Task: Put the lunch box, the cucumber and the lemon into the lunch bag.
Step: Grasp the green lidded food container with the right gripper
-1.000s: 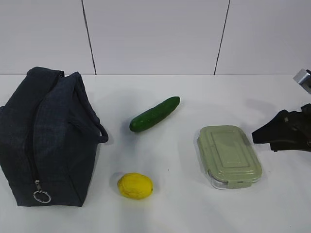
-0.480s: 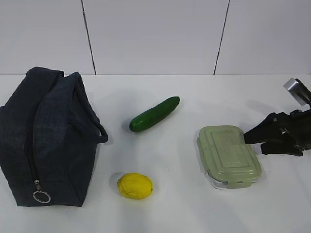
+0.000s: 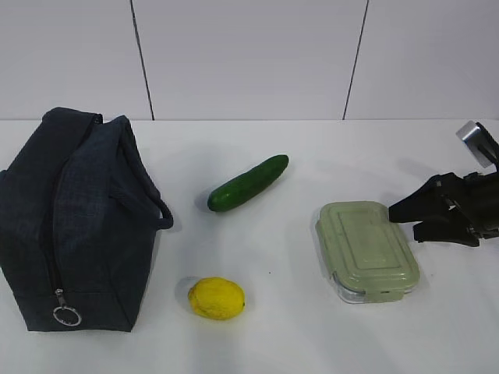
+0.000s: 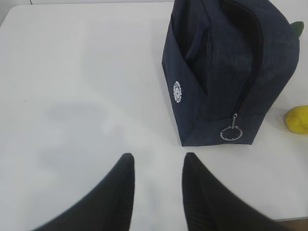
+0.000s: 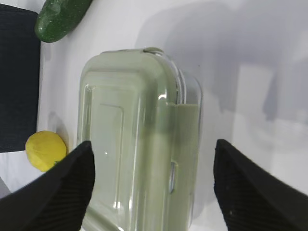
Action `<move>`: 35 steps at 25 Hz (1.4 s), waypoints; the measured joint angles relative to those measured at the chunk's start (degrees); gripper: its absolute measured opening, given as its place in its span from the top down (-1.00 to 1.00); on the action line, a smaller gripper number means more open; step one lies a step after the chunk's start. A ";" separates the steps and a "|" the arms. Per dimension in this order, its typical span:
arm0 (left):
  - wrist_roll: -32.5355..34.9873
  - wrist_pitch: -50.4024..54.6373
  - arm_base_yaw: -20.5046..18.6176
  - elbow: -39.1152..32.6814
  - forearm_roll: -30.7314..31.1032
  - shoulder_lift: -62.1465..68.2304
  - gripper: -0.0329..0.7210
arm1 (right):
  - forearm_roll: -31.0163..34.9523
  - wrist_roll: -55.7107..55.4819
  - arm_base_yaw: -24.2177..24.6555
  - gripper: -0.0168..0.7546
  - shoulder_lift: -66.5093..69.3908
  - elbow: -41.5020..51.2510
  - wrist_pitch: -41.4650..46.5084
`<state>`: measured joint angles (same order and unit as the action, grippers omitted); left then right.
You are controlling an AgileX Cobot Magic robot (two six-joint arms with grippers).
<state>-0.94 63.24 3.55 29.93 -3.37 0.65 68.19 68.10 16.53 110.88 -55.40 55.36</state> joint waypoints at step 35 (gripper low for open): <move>0.00 0.00 0.00 0.00 0.00 0.00 0.27 | 2.41 -1.27 1.66 -0.54 8.74 -1.78 10.27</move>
<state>-0.94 63.24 3.55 29.93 -3.37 0.65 70.60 66.83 18.19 119.62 -57.18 65.64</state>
